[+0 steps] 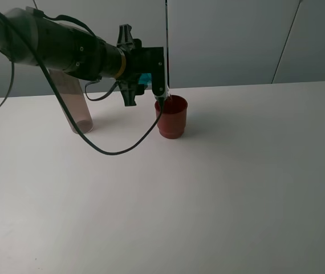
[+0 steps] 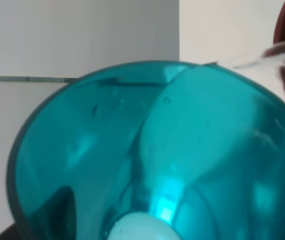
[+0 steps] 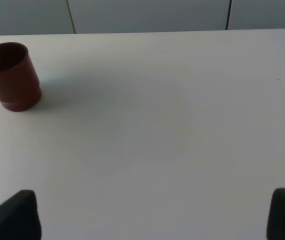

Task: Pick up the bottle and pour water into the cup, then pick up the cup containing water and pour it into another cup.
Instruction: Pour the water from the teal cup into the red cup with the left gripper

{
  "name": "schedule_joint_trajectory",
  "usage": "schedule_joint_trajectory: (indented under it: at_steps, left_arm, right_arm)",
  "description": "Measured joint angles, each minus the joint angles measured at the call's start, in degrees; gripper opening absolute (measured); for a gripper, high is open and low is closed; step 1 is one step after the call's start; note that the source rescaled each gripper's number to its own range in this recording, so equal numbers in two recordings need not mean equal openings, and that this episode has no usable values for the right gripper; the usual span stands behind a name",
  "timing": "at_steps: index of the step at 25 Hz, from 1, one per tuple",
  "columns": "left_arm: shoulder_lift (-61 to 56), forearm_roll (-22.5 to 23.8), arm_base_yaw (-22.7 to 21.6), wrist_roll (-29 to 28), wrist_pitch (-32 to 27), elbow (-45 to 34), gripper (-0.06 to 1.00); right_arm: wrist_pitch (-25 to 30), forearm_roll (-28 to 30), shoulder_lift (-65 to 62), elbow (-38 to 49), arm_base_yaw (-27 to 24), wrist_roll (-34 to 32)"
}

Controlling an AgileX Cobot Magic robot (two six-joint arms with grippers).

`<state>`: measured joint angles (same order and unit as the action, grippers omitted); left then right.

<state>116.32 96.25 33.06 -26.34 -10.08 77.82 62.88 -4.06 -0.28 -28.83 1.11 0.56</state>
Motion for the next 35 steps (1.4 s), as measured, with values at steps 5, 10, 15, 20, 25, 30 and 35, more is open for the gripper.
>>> schedule_joint_trajectory:
  at_steps: [5, 10, 15, 20, 25, 30, 35]
  left_arm:
    - [0.0, 0.8, 0.1, 0.0, 0.0, 0.0, 0.2]
    - [0.0, 1.8, 0.1, 0.0, -1.0, 0.0, 0.2]
    - [0.0, 3.0, 0.1, 0.0, -2.2, 0.0, 0.2]
    - [0.0, 3.2, 0.2, 0.0, -2.3, 0.0, 0.2]
    - [0.0, 3.3, 0.8, 0.0, -2.5, 0.0, 0.2]
    - [0.0, 3.3, 0.9, 0.1, -2.9, 0.0, 0.2]
    - [0.0, 3.3, 1.3, 4.7, -3.4, 0.0, 0.2]
  right_arm:
    - [0.0, 0.0, 0.0, 0.0, 0.0, 0.0]
    - [0.0, 0.0, 0.0, 0.0, 0.0, 0.0]
    - [0.0, 0.0, 0.0, 0.0, 0.0, 0.0]
    - [0.0, 0.0, 0.0, 0.0, 0.0, 0.0]
    - [0.0, 0.0, 0.0, 0.0, 0.0, 0.0]
    - [0.0, 0.0, 0.0, 0.0, 0.0, 0.0]
    - [0.0, 0.0, 0.0, 0.0, 0.0, 0.0]
